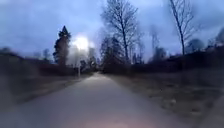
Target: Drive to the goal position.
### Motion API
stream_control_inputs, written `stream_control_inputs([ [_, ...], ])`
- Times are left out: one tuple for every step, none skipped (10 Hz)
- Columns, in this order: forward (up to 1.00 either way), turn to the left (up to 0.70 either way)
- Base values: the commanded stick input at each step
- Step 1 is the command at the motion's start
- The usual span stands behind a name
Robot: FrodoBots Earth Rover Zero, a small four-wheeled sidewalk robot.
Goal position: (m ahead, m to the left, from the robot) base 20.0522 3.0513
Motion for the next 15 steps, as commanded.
stream_control_inputs([
  [1.0, 0.0],
  [1.0, 0.0],
  [1.0, 0.0],
  [1.0, 0.0],
  [1.0, 0.0],
  [1.0, 0.0],
  [1.0, 0.0],
  [1.0, 0.0],
  [1.0, 0.0],
  [1.0, 0.0],
  [1.0, 0.0],
  [1.0, 0.0],
  [1.0, 0.0],
  [1.0, 0.0],
  [1.0, 0.0],
])
